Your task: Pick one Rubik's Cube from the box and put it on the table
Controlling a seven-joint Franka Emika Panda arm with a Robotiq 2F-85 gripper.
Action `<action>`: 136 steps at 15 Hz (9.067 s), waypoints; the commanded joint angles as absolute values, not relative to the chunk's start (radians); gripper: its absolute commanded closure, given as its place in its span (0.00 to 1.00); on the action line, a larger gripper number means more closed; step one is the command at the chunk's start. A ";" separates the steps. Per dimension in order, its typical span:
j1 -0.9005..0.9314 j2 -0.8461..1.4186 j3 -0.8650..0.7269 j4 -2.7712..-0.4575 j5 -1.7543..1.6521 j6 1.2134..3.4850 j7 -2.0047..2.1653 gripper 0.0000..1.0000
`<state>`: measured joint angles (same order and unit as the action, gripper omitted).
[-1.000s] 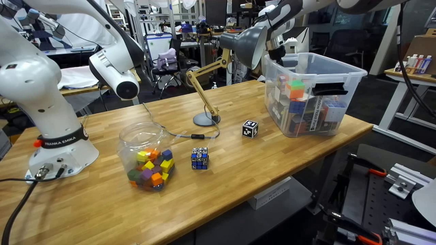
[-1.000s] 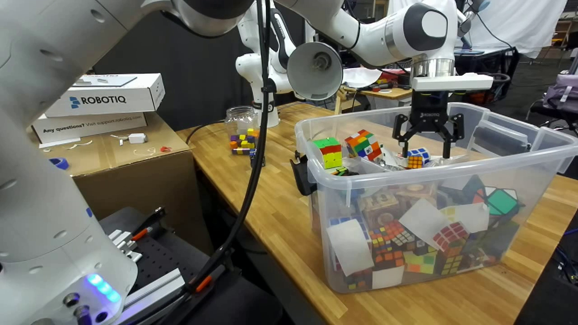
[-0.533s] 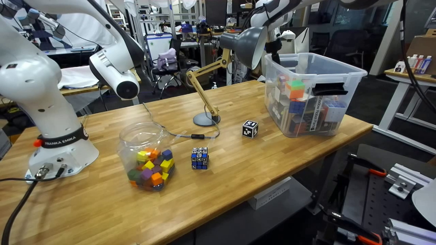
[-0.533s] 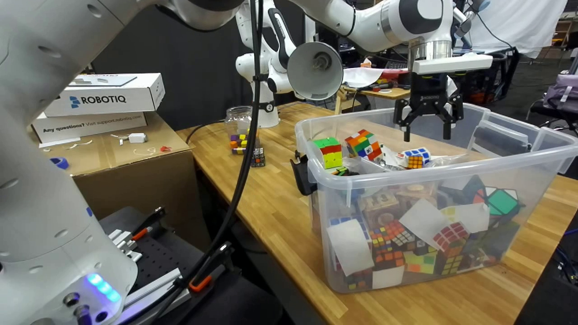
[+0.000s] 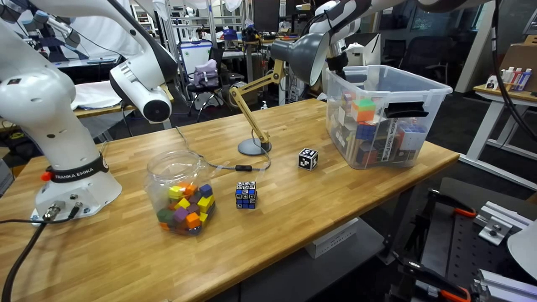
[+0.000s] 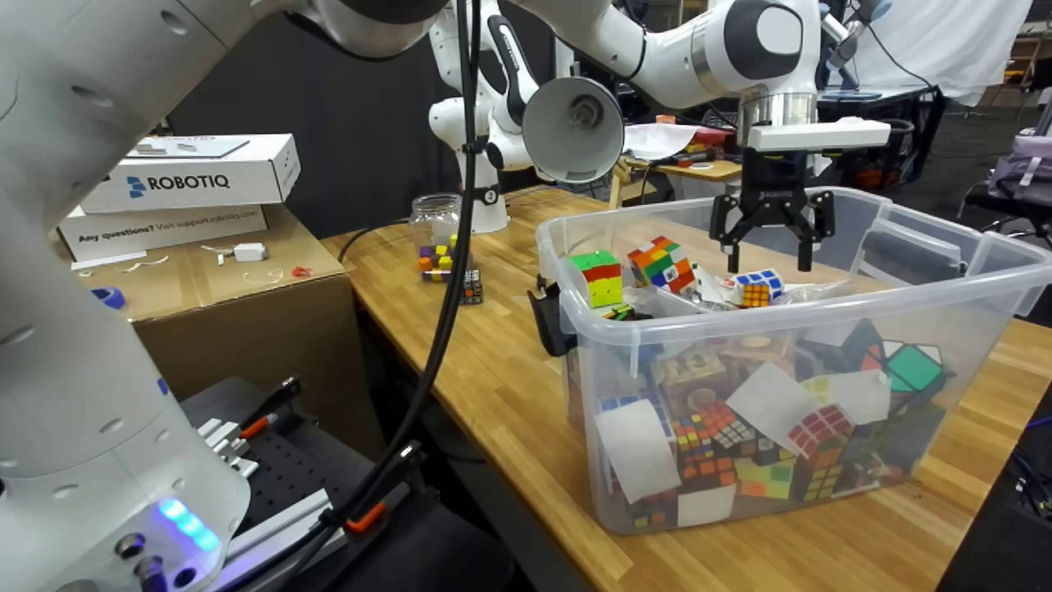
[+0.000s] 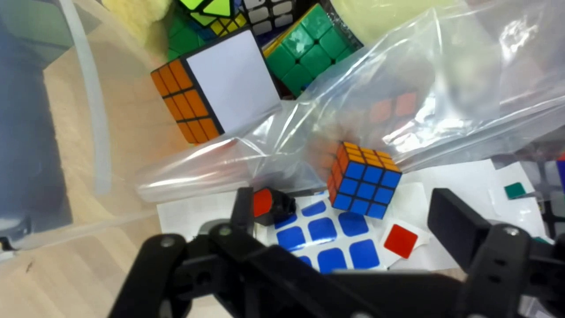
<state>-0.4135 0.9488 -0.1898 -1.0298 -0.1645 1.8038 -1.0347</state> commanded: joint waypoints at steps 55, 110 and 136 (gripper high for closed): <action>-0.478 0.741 -0.186 -1.240 -0.086 1.796 -1.104 0.92; -0.119 0.082 -0.098 -2.251 -0.085 2.344 -0.335 0.92; -0.110 0.003 -0.113 -2.405 -0.066 2.379 -0.135 0.67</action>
<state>-0.1090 0.0031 -0.1145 -2.4062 -0.0657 2.3811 -0.1352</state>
